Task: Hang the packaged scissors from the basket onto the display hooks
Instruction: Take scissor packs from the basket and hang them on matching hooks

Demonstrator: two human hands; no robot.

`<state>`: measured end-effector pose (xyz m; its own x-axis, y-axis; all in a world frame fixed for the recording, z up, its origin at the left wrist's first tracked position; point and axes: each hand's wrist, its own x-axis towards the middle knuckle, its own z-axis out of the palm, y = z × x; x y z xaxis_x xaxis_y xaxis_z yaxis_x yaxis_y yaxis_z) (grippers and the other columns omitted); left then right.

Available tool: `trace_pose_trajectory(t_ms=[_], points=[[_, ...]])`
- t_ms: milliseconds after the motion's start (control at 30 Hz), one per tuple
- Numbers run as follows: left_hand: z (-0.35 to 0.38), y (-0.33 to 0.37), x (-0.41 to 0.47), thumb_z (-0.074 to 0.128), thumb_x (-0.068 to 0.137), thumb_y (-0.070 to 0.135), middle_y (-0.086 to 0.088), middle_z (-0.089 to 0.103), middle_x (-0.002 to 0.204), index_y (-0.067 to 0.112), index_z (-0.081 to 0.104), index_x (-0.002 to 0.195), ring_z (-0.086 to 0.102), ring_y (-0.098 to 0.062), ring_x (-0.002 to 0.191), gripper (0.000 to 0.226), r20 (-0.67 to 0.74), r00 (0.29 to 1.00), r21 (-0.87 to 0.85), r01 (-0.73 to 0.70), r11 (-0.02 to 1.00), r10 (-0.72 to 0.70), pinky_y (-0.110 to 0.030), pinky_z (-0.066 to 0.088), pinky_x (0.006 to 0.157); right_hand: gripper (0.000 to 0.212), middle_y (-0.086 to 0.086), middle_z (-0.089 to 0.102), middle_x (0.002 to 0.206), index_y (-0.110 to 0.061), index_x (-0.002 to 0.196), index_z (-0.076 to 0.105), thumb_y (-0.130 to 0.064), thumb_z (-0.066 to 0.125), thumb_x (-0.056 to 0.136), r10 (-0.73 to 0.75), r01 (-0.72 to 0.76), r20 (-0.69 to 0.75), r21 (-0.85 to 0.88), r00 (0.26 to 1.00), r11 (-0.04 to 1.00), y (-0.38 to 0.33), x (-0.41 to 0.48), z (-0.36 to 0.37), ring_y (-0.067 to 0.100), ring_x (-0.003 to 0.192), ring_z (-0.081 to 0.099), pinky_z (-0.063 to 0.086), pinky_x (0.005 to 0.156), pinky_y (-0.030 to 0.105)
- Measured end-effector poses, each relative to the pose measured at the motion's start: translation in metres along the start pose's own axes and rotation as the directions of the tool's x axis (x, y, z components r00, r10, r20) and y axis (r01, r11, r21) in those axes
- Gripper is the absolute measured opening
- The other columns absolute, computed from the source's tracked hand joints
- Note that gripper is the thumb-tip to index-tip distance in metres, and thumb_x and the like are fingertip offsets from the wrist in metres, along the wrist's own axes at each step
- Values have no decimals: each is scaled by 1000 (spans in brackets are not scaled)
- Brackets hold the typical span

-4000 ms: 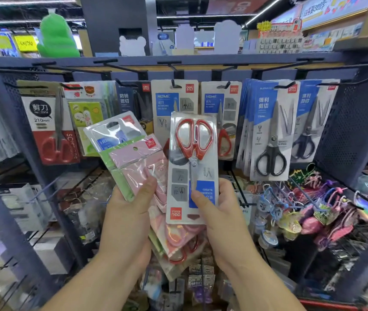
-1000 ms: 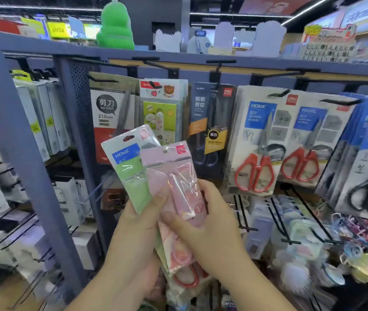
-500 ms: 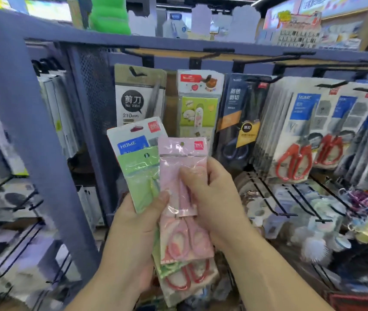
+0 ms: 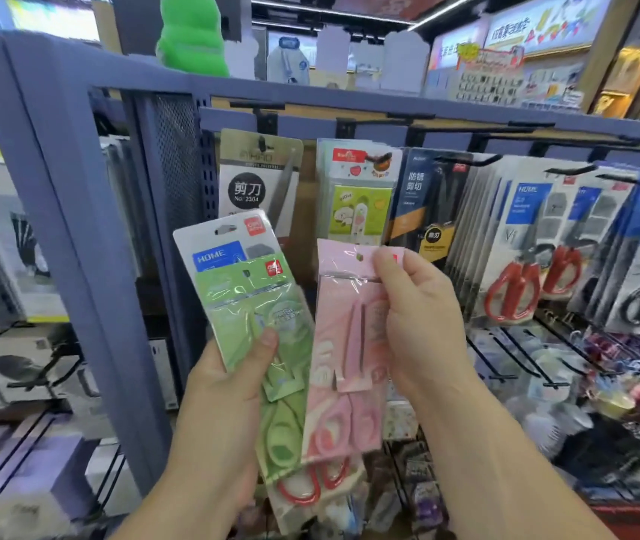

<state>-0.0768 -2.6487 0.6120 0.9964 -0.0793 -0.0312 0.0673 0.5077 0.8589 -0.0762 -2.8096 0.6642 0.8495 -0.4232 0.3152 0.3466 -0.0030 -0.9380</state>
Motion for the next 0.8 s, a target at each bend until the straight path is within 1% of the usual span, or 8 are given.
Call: trace_pose_trajectory(t_ms=[100,167,267,367,467,600,700,800], points=[[2,6,2,67,87,26,-4,81,110,22,72,121,80,-24,96,34,22,1000,-42,-16,999,17,-39,65,68,32,-3,64,69,-13,82,68,-25,54,108,-196,193,-17,-121,980,974,-28,14,-3,12,62,57,44,58,22],[4,9,3,66,93,23,-2,82,108,24,72,119,80,-21,92,27,21,1000,-62,-18,998,19,-34,64,63,32,-14,60,64,-13,79,62,-20,53,109,-308,297,-32,-186,951,937,-43,24,-5,2,60,55,44,58,18],[8,11,4,67,90,26,-1,82,110,26,72,120,80,-21,94,31,43,999,-64,-27,998,29,-32,64,63,35,-12,55,66,-13,74,55,-20,53,109,-392,367,-57,-250,918,896,-55,38,-3,4,64,51,44,63,23],[8,11,6,68,86,29,-1,81,111,25,71,122,80,-22,96,36,50,997,-41,-49,998,51,-35,65,66,35,-4,51,68,-12,75,53,-23,53,108,-421,387,-88,-262,903,884,-58,50,-1,10,66,47,41,63,29],[8,11,7,69,86,31,-1,81,113,25,71,124,79,-24,101,38,53,996,-25,-74,997,75,-40,62,77,38,5,50,72,-1,78,53,-24,54,107,-423,385,-105,-262,900,885,-57,60,1,18,69,48,42,66,35],[8,13,6,66,90,26,1,82,110,24,72,123,80,-18,93,33,36,995,-45,-88,995,90,-30,63,63,34,4,52,71,-7,78,58,-27,55,106,-411,367,-107,-290,905,884,-54,71,0,19,69,50,44,66,38],[7,16,7,64,95,23,1,82,110,24,72,123,80,-17,91,29,22,995,-55,-98,994,99,-29,63,62,37,3,50,70,-6,76,55,-27,55,106,-414,359,-123,-319,902,877,-52,79,-1,17,67,47,42,65,37],[6,19,7,65,88,24,2,82,109,24,72,121,80,-16,90,34,20,995,-77,-100,992,102,-31,64,64,36,1,51,69,-8,77,57,-28,54,107,-398,331,-137,-352,907,875,-50,89,5,16,67,48,43,65,39]])
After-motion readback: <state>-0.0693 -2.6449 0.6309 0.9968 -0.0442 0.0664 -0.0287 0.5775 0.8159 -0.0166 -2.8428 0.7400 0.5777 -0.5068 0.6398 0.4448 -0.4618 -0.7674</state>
